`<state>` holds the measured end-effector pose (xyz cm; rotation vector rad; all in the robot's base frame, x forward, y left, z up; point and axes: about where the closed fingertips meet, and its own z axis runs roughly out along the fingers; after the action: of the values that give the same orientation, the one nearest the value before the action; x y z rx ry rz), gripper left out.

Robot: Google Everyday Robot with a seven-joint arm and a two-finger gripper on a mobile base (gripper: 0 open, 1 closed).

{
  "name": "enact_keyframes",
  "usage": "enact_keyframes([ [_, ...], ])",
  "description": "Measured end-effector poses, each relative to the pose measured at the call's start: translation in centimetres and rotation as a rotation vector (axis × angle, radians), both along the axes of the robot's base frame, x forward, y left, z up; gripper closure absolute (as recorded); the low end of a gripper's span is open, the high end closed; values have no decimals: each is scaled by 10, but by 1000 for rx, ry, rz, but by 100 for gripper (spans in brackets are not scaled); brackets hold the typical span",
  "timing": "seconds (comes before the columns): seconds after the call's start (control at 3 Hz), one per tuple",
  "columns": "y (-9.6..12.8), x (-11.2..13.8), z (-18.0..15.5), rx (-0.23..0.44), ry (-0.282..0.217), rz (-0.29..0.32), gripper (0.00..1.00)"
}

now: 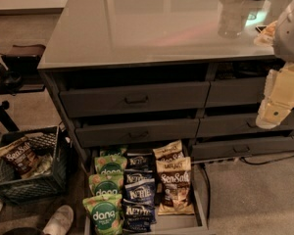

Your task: Pick brown chip bag from bottom drawer and place on counter

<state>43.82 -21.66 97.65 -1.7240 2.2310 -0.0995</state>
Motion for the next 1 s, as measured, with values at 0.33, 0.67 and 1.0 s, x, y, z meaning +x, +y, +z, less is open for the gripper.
enact_keyframes([
  [0.33, 0, 0, 0, 0, 0, 0, 0],
  [0.67, -3, 1, -19, 8, 8, -17, 0],
  [1.0, -14, 2, -70, 26, 36, -34, 0],
])
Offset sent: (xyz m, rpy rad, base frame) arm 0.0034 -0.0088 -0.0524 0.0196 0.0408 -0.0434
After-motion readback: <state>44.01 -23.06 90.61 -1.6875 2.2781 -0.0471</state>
